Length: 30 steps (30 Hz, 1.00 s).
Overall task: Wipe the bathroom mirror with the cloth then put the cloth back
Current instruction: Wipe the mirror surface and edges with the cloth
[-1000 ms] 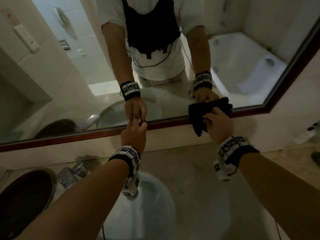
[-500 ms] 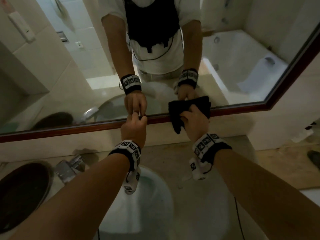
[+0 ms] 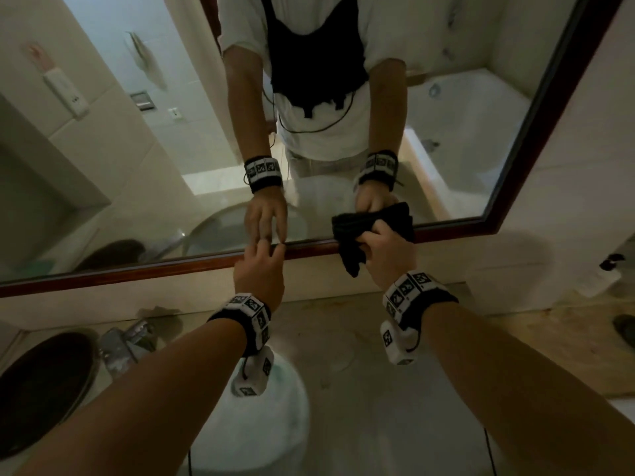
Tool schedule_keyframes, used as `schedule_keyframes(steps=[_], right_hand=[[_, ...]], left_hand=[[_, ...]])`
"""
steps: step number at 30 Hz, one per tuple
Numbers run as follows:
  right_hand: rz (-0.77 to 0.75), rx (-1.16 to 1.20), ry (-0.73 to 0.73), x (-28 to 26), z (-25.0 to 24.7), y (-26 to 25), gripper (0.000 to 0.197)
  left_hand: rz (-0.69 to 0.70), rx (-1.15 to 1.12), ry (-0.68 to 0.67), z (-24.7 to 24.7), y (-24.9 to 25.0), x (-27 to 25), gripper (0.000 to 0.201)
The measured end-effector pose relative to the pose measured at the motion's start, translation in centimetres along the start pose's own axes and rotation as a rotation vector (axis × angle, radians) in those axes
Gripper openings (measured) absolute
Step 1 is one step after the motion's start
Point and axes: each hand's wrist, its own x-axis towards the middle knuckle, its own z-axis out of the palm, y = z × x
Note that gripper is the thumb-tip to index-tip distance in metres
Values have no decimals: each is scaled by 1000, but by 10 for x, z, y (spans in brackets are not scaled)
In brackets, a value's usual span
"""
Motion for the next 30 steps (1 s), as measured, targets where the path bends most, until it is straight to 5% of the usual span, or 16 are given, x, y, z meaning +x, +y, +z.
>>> schedule_keyframes(steps=[5,14,20,30], right_hand=[[67,-5,-9,-5,-25,45,10],[219,-3,39,-16,-68,127,20],[170,27,153,-15,-52,122,14],[-6,28,43,-7,-25,75,10]], left_hand=[[183,-24,18,-16,64,19,36],[150,-55,-68,-17,109,35,18],[135,-63,-35,-10,113,36,21],[142,-40,5,-15,116,36,22]])
